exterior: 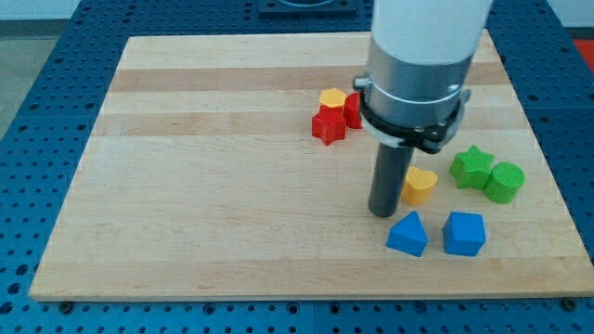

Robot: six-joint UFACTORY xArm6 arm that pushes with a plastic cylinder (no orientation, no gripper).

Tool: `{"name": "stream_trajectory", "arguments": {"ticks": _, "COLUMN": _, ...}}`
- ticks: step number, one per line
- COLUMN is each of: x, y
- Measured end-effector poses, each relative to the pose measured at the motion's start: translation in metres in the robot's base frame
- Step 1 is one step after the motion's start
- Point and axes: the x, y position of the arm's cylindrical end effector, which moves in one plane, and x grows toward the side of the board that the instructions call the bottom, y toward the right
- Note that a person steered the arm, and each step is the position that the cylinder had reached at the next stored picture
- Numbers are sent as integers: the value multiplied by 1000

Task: Place the yellow heart at the left side of the green star

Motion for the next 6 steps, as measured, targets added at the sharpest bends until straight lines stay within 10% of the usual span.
{"name": "stream_trajectory", "arguments": {"ticks": 6, "x": -25, "y": 60}}
